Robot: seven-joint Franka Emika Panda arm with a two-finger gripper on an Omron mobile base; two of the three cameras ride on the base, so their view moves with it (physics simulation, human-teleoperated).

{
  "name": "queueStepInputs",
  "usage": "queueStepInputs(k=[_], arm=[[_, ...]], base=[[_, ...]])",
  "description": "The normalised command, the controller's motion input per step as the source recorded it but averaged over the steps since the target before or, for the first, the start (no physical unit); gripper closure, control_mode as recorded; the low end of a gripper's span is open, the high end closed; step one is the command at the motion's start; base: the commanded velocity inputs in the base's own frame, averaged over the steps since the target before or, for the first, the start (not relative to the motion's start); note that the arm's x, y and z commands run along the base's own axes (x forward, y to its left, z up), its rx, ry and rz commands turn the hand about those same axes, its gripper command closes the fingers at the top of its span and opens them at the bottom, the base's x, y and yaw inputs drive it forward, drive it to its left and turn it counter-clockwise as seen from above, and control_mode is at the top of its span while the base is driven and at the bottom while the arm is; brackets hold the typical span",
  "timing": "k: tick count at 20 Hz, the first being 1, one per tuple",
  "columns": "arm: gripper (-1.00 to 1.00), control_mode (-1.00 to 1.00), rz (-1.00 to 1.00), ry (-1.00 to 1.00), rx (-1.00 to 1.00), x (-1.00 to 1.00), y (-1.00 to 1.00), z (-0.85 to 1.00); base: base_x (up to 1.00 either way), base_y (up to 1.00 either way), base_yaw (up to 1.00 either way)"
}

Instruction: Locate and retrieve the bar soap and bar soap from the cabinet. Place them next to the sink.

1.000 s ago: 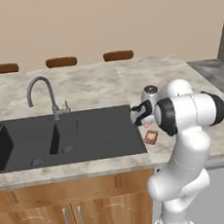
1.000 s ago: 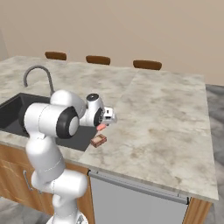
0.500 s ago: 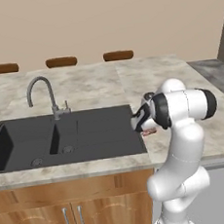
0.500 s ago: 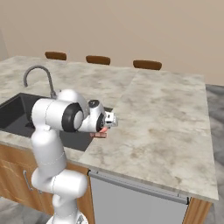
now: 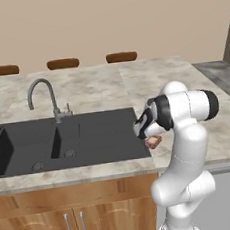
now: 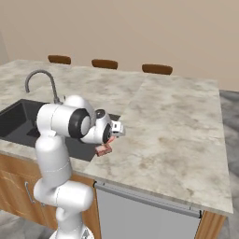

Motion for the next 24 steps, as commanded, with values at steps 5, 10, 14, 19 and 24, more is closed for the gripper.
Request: queueStepInputs(k=[5,10,14,19,24], arm=[[-1.00,-1.00,0.00,0.02,0.19,-0.18,-0.12,0.38],[-1.00,-1.00,-0.01,0.10,0.20,-0.21,-0.32,0.49],[-1.00,-1.00,-0.06,0.25,0.17,-0.03,-0.62,0.56],[-1.00,-1.00,-0.05,0.23,0.11,-0.01,-0.29,0.83],[-1.00,-1.00,-0.05,0.27,0.10,-0.13,-0.03,0.68]], base=[[0.00,0.00,0.00],[0.00,0.00,0.00],[0.00,0.00,0.00],[0.00,0.00,0.00],[0.00,0.00,0.00]])
